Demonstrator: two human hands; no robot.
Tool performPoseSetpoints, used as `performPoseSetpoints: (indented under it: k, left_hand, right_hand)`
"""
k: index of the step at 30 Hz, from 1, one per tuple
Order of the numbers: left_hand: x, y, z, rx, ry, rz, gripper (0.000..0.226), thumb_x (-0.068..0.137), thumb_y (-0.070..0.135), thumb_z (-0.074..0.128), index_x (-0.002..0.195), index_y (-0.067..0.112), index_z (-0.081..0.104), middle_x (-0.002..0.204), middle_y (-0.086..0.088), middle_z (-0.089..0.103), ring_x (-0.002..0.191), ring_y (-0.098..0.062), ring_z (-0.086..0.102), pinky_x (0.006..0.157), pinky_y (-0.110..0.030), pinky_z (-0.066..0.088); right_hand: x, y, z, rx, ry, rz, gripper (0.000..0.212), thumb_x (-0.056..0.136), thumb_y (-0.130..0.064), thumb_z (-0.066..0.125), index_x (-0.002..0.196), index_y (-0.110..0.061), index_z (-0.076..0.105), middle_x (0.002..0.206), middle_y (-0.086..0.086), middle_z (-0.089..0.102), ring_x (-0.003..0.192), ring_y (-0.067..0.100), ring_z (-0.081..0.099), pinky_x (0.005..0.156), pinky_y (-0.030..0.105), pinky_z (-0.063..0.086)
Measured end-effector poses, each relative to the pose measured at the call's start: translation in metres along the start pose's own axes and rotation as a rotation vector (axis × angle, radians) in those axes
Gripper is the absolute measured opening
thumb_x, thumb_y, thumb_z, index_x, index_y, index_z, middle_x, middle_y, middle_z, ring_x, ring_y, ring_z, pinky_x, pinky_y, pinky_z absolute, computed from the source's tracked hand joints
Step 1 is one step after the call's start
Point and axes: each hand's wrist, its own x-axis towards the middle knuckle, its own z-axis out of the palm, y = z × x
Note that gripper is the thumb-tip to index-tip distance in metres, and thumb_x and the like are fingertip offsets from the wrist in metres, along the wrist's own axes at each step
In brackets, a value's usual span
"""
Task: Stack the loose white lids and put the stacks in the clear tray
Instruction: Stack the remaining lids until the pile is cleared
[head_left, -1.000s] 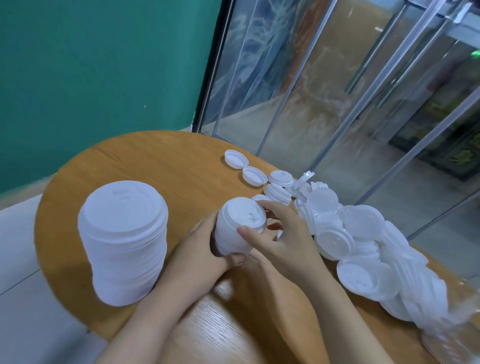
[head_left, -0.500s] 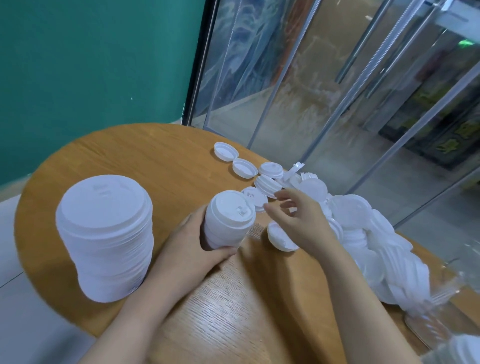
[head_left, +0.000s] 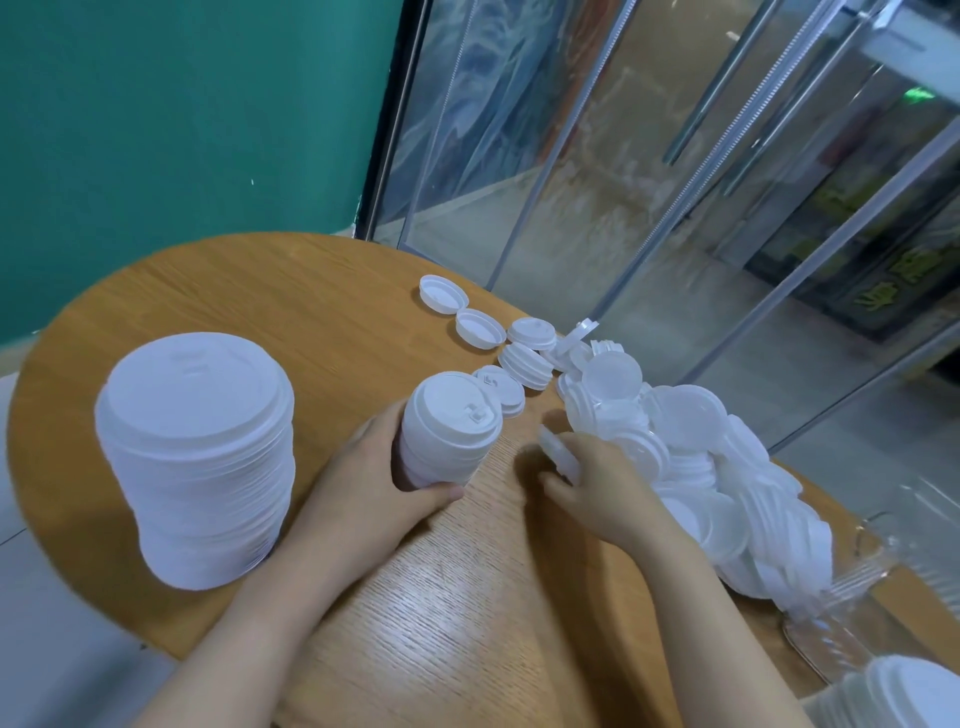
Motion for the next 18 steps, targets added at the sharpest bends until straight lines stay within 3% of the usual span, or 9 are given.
performPoseSetpoints:
  k: [2,3,5,7,9,11,13,15,18]
  left_hand:
    - [-0.001,0.001,0.000,0.000,-0.001,0.000,0.086,0.066,0.040,0.093,0.140,0.046,0.049,0.130,0.027,0.057,0.122,0.005,0.051,0.098,-0.021,0.040]
    - [-0.001,0.001,0.000,0.000,-0.001,0.000,0.086,0.066,0.041,0.093,0.140,0.046,0.049,0.130,0.027,0.057,0.122,0.005,0.051,0.099,-0.022,0.040]
    - [-0.002,0.001,0.001,-0.005,-0.004,0.000,0.085,0.066,0.041,0.093,0.139,0.048,0.049,0.130,0.027,0.057,0.122,0.005,0.051,0.098,-0.022,0.041]
    - [-0.003,0.000,0.000,-0.003,-0.006,0.002,0.085,0.066,0.043,0.092,0.139,0.049,0.048,0.130,0.027,0.057,0.122,0.005,0.051,0.097,-0.022,0.040]
    - [-0.004,0.000,0.001,0.008,-0.010,0.005,0.086,0.067,0.043,0.092,0.140,0.048,0.047,0.131,0.027,0.056,0.122,0.004,0.051,0.097,-0.022,0.040]
    - [-0.005,0.001,0.000,0.009,-0.009,0.011,0.086,0.067,0.043,0.092,0.141,0.048,0.047,0.131,0.027,0.056,0.121,0.006,0.050,0.096,-0.018,0.039]
    - [-0.005,0.001,0.001,0.014,-0.003,0.024,0.084,0.068,0.042,0.091,0.139,0.049,0.048,0.129,0.028,0.057,0.119,0.010,0.050,0.091,-0.011,0.037]
    - [-0.005,0.001,0.001,0.015,0.001,0.026,0.081,0.068,0.042,0.091,0.136,0.049,0.049,0.125,0.029,0.057,0.117,0.016,0.048,0.087,-0.006,0.036]
    - [-0.005,0.002,0.002,0.021,0.002,0.013,0.078,0.067,0.044,0.091,0.133,0.049,0.050,0.123,0.030,0.057,0.116,0.012,0.050,0.087,-0.007,0.037]
  right_hand:
    - [-0.004,0.002,0.003,0.059,0.087,-0.030,0.003,0.094,-0.020,0.063,0.092,-0.017,0.062,0.081,-0.007,0.061,0.080,0.016,0.057,0.065,0.027,0.040]
    - [-0.007,0.003,0.004,0.138,0.135,-0.044,0.006,0.096,-0.020,0.063,0.090,-0.022,0.061,0.076,-0.009,0.060,0.075,0.010,0.057,0.061,0.021,0.038]
    - [-0.012,0.002,0.006,0.395,0.206,-0.045,0.013,0.098,-0.022,0.066,0.098,-0.034,0.062,0.085,-0.012,0.067,0.079,0.002,0.063,0.067,0.014,0.047]
    - [-0.018,0.001,0.011,0.645,0.224,-0.004,0.022,0.096,-0.025,0.070,0.112,-0.038,0.064,0.109,-0.010,0.072,0.099,0.006,0.069,0.079,0.025,0.059]
    - [-0.020,0.006,0.023,0.701,0.258,0.011,0.033,0.095,-0.029,0.070,0.126,-0.034,0.062,0.127,-0.012,0.068,0.114,0.012,0.066,0.095,0.045,0.058]
    - [-0.022,0.009,0.034,0.686,0.291,0.025,0.039,0.098,-0.026,0.068,0.133,-0.036,0.057,0.133,-0.016,0.065,0.118,0.009,0.063,0.106,0.047,0.051]
    - [-0.022,0.010,0.042,0.664,0.325,0.053,0.040,0.098,-0.033,0.066,0.135,-0.044,0.054,0.133,-0.015,0.064,0.111,0.014,0.065,0.106,0.051,0.051]
    - [-0.022,0.011,0.046,0.628,0.316,0.076,0.043,0.096,-0.043,0.068,0.136,-0.045,0.053,0.133,-0.014,0.063,0.113,0.012,0.063,0.106,0.047,0.051]
    - [-0.021,0.012,0.047,0.580,0.235,0.085,0.070,0.084,-0.043,0.083,0.145,-0.030,0.051,0.139,-0.015,0.055,0.123,0.000,0.053,0.105,0.021,0.043]
